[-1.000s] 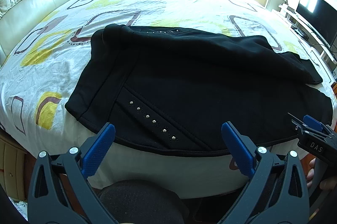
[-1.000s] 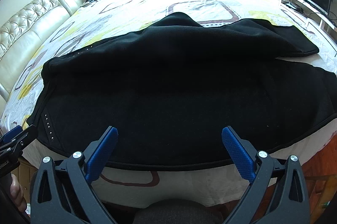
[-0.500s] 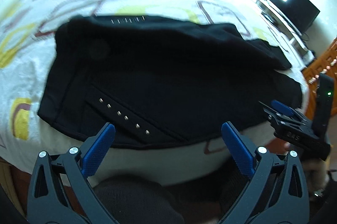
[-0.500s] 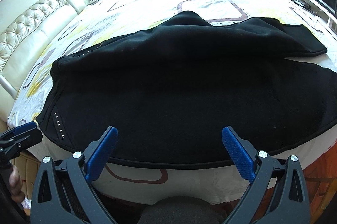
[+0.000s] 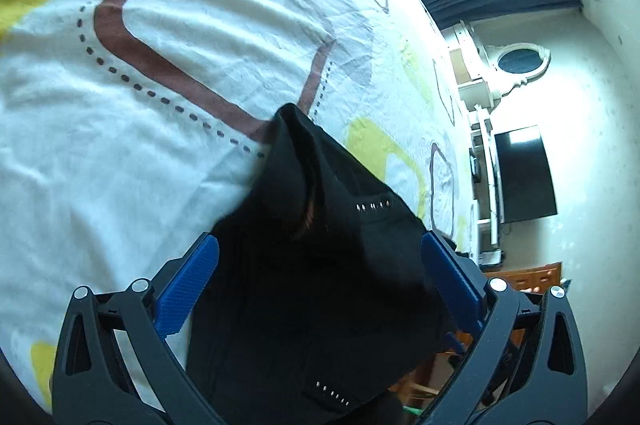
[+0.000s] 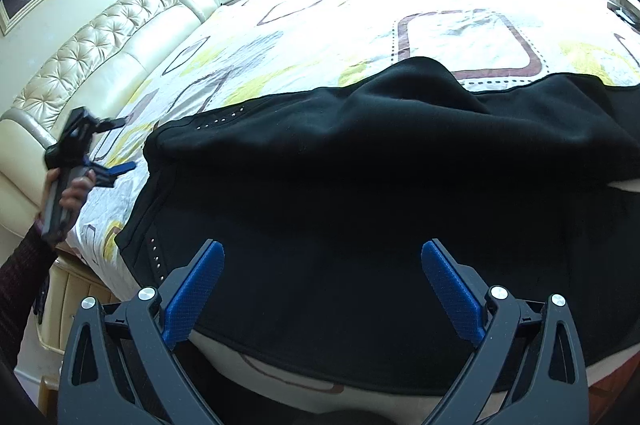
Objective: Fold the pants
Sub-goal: 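Grasp the studded leg hem of the black pants with the left gripper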
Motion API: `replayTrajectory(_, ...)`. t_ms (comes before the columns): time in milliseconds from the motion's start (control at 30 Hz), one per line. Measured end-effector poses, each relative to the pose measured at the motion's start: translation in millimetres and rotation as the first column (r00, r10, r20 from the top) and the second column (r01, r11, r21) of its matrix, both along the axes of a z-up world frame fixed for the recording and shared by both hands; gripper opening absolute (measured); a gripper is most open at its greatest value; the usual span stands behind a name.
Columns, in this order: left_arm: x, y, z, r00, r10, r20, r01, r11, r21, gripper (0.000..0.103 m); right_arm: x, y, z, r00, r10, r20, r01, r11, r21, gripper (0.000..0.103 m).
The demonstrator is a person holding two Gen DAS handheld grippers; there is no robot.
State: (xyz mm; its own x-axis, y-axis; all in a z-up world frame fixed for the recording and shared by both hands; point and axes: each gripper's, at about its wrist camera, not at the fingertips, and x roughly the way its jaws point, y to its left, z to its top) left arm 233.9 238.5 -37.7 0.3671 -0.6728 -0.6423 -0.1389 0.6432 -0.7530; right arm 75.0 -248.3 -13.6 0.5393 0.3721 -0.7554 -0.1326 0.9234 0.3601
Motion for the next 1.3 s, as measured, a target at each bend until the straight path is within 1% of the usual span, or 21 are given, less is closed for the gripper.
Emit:
replayTrajectory(133, 57.8, -15.1, -24.9, 0.99, -0.134, -0.037, 0.132, 0.99, -0.037, 0.101, 18.7, -4.8, -2.1, 1.0, 0.029, -0.006, -0.029, 0.999, 0.02, 0.099)
replayTrajectory(300, 90.3, -53.6, -35.8, 0.961, -0.275, -0.011, 0.273, 0.958, -0.087, 0.101, 39.3, -7.4, -5.5, 0.998, 0.067, -0.013, -0.066, 0.998, 0.024, 0.099)
replayTrajectory(333, 92.1, -58.8, -35.2, 0.956, -0.292, 0.001, 0.291, 0.953, -0.084, 0.101, 43.2, -8.2, -5.1, 0.997, 0.077, -0.014, -0.076, 0.996, 0.034, 0.099)
replayTrajectory(433, 102.2, -75.3, -40.3, 0.941, -0.339, 0.01, 0.339, 0.941, 0.004, 0.101, 60.2, -10.6, 2.4, 0.992, 0.123, 0.0, -0.123, 0.99, 0.066, 0.099)
replayTrajectory(500, 106.8, -72.8, -45.5, 0.929, -0.37, 0.011, 0.37, 0.929, 0.018, 0.101, 74.9, -8.9, 14.1, 0.987, 0.157, 0.038, -0.159, 0.985, 0.065, 0.099)
replayTrajectory(600, 112.8, -70.0, -47.0, 0.923, -0.385, -0.018, 0.385, 0.923, -0.02, 0.101, 110.4, -6.0, 31.2, 0.965, 0.256, 0.058, -0.258, 0.965, 0.034, 0.099)
replayTrajectory(667, 118.1, -60.5, -46.2, 0.936, -0.348, -0.058, 0.345, 0.937, -0.06, 0.101, 141.1, 0.2, 32.4, 0.936, 0.351, 0.016, -0.351, 0.936, 0.011, 0.099)
replayTrajectory(700, 118.5, -55.9, -43.3, 0.941, -0.333, -0.05, 0.33, 0.941, -0.071, 0.101, 156.8, 3.9, 30.2, 0.925, 0.38, -0.01, -0.38, 0.925, -0.01, 0.099)
replayTrajectory(733, 116.9, -56.1, -38.6, 0.941, -0.338, -0.012, 0.337, 0.94, -0.063, 0.101, 172.6, 7.3, 26.2, 0.912, 0.408, -0.045, -0.409, 0.912, -0.028, 0.099)
replayTrajectory(800, 110.5, -69.3, -30.6, 0.917, -0.396, 0.054, 0.396, 0.918, 0.014, 0.101, 195.4, 8.8, 16.5, 0.897, 0.431, -0.099, -0.438, 0.897, -0.056, 0.099)
replayTrajectory(833, 107.9, -77.5, -31.5, 0.902, -0.428, 0.058, 0.426, 0.904, 0.05, 0.097, 206.7, 7.5, 9.5, 0.887, 0.439, -0.142, -0.45, 0.891, -0.06, 0.099)
replayTrajectory(933, 103.3, -85.7, -33.3, 0.882, -0.468, 0.061, 0.455, 0.877, 0.155, 0.073, 230.7, 11.1, -11.7, 0.853, 0.449, -0.266, -0.488, 0.867, -0.1, 0.098)
replayTrajectory(967, 104.2, -82.0, -32.9, 0.883, -0.466, 0.062, 0.452, 0.878, 0.154, 0.051, 236.4, 10.8, -18.5, 0.84, 0.453, -0.3, -0.5, 0.86, -0.102, 0.098)
replayTrajectory(1000, 106.8, -76.3, -33.7, 0.888, -0.456, 0.052, 0.445, 0.883, 0.149, 0.042, 238.7, 9.4, -21.9, 0.832, 0.456, -0.316, -0.505, 0.858, -0.093, 0.098)
replayTrajectory(1033, 110.1, -71.1, -36.2, 0.897, -0.441, 0.036, 0.431, 0.889, 0.155, 0.028, 242.4, 7.5, -25.6, 0.826, 0.455, -0.334, -0.504, 0.86, -0.076, 0.098)
replayTrajectory(1067, 111.7, -64.9, -39.9, 0.902, -0.431, 0.022, 0.423, 0.892, 0.157, 0.022, 244.2, 6.9, -29.3, 0.817, 0.455, -0.353, -0.507, 0.859, -0.066, 0.097)
replayTrajectory(1100, 113.0, -62.3, -42.6, 0.902, -0.431, 0.013, 0.425, 0.892, 0.153, 0.021, 245.6, 7.5, -32.8, 0.811, 0.455, -0.367, -0.512, 0.856, -0.07, 0.096)
replayTrajectory(1133, 112.6, -61.2, -43.7, 0.902, -0.432, 0.012, 0.426, 0.892, 0.149, 0.021, 245.5, 7.9, -35.8, 0.804, 0.453, -0.384, -0.515, 0.854, -0.071, 0.091)
replayTrajectory(1167, 111.7, -60.4, -43.2, 0.902, -0.432, 0.015, 0.426, 0.893, 0.145, 0.021, 244.9, 8.3, -40.8, 0.791, 0.452, -0.412, -0.521, 0.851, -0.067, 0.06)
replayTrajectory(1200, 110.8, -59.5, -41.9, 0.902, -0.432, 0.021, 0.425, 0.894, 0.14, 0.021, 243.6, 9.4, -44.9, 0.775, 0.457, -0.436, -0.531, 0.845, -0.059, 0.046)
replayTrajectory(1300, 108.0, -59.9, -37.9, 0.9, -0.434, 0.031, 0.426, 0.894, 0.14, 0.02, 236.0, 9.5, -42.0, 0.771, 0.46, -0.44, -0.542, 0.837, -0.074, 0.032)
